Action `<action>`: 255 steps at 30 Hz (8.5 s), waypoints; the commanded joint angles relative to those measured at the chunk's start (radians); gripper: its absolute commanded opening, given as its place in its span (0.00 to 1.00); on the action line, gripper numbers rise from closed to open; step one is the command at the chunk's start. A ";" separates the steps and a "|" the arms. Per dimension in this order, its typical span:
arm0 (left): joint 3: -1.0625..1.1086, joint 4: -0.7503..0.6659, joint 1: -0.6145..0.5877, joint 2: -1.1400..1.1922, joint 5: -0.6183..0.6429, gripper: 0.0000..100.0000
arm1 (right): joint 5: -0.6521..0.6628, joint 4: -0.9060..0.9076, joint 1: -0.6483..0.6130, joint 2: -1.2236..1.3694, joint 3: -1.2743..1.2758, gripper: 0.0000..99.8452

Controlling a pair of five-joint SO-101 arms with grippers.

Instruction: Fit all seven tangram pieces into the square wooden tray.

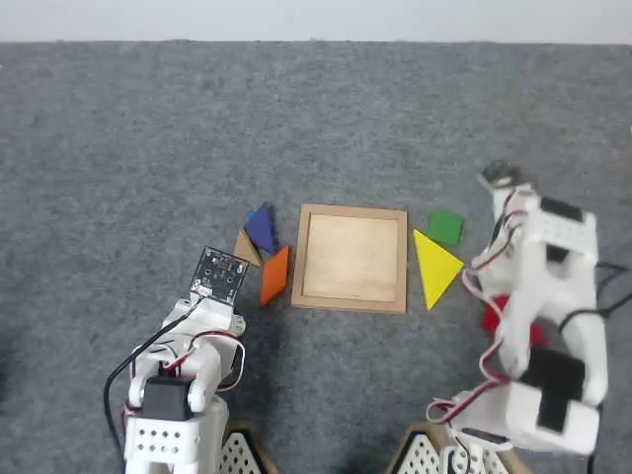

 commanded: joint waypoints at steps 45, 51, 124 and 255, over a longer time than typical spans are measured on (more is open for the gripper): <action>-0.012 0.003 -0.003 -0.017 0.008 0.02 | 0.100 -0.093 -0.012 0.068 0.117 0.10; -0.012 0.003 -0.003 -0.017 0.008 0.02 | 0.014 -0.053 -0.042 -0.071 0.120 0.09; -0.012 0.003 -0.003 -0.017 0.008 0.02 | -0.066 -0.033 0.160 0.001 -0.124 0.33; -0.012 0.003 -0.003 -0.017 0.008 0.02 | -0.258 -0.007 -0.773 0.404 -0.672 0.18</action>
